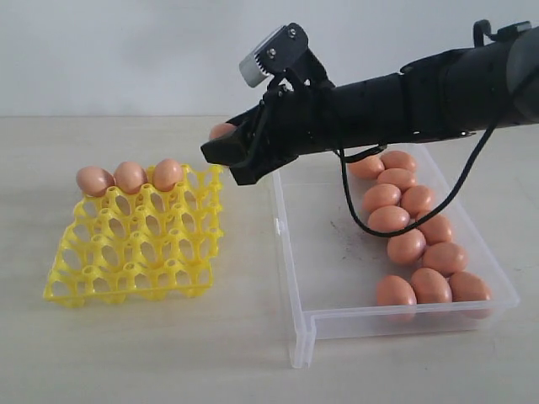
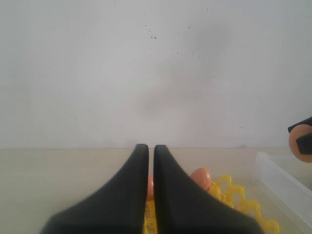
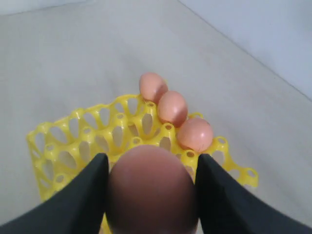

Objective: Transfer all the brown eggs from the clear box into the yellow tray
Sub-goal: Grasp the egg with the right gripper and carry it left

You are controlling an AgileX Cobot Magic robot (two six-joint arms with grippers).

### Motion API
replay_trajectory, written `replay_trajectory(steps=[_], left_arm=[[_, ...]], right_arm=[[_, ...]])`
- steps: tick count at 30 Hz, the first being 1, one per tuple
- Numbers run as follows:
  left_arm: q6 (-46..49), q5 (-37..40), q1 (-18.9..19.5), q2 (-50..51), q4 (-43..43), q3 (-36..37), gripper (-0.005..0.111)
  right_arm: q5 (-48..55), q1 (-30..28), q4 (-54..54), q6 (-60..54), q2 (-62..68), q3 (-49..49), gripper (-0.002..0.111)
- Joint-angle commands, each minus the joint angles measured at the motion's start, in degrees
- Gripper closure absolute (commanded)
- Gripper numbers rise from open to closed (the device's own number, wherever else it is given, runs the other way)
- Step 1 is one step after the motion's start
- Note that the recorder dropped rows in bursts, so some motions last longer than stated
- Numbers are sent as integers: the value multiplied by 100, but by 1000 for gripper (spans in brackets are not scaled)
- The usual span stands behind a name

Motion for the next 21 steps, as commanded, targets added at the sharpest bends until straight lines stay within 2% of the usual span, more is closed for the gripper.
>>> replay_trajectory(steps=[1, 3, 5, 7, 9, 11, 15, 21], left_arm=[[38, -18, -29, -10, 29, -16, 103], [38, -18, -29, -10, 29, -16, 103], [38, -18, -29, -10, 29, -16, 103], [37, -31, -29, -10, 29, -16, 103], [37, -31, -29, -10, 29, -16, 103], [37, -31, -29, -10, 29, -16, 103], [37, -42, -29, -10, 29, -16, 103], [37, -31, -29, -10, 29, -16, 103]], right_arm=[[1252, -12, 60, 657, -5, -58, 109], [2013, -12, -223, 1307, -5, -58, 109], [2624, -12, -945, 2196, -5, -83, 109], [3099, -12, -2194, 3089, -5, -251, 109], [3019, -12, -3420, 4003, -5, -425, 109], [2159, -12, -4354, 4886, -33, -460, 109], [-497, -12, -5811, 6584, -44, -374, 109], [-4886, 202, -5272, 6547, -32, 386, 109]])
